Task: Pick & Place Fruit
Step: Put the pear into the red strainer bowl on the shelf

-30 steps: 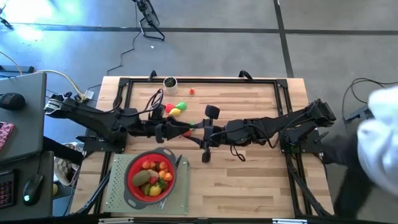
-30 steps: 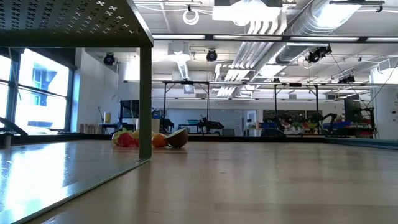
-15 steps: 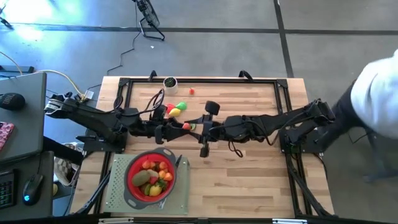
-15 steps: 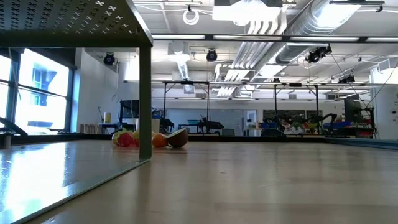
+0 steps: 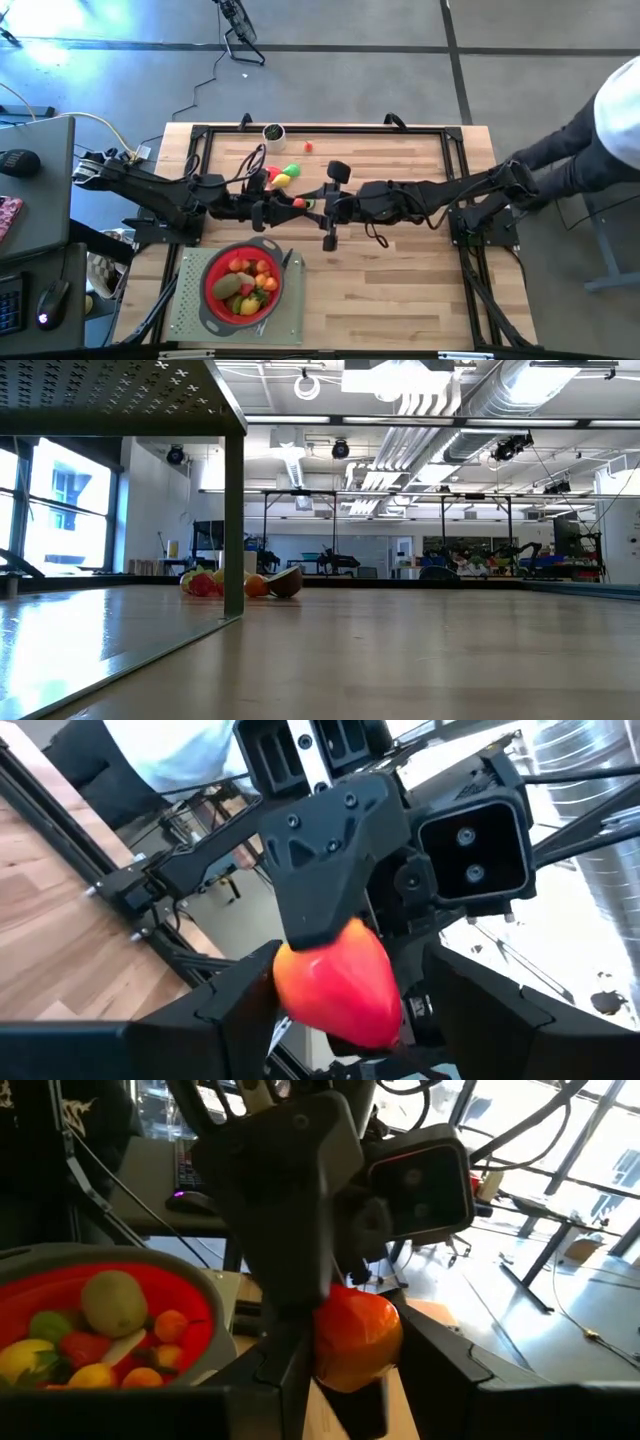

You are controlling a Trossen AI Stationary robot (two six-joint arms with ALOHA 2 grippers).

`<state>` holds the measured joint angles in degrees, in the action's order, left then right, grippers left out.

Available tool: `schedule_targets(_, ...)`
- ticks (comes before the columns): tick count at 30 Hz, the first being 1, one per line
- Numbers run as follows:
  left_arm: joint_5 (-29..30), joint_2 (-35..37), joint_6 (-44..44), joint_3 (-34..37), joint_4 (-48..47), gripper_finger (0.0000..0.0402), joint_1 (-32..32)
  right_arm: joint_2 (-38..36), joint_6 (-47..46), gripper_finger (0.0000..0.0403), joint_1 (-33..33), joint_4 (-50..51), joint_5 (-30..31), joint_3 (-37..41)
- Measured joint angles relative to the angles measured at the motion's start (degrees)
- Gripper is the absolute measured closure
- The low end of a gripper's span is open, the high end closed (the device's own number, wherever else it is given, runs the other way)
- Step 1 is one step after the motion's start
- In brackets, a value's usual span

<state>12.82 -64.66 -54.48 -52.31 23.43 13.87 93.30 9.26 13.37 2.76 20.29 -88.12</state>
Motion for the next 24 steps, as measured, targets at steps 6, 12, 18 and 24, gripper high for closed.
schedule_targets(6,0.2,0.0,-0.5,0.0,0.1,0.0167,0.0,0.0,0.0,0.0278,0.0,0.2,-0.2,0.0)
schedule_targets(12,0.3,0.0,-1.5,0.0,0.1,0.0179,0.0,0.0,0.0,0.0280,0.0,0.3,-0.2,0.0)
schedule_targets(18,0.4,0.0,-1.6,0.0,-0.1,0.0235,0.0,0.0,0.0,0.0278,0.0,0.1,-0.2,0.0)
schedule_targets(24,0.5,0.0,-2.1,0.0,0.0,0.0274,0.0,0.0,0.2,0.0277,0.0,0.3,-0.2,0.0)
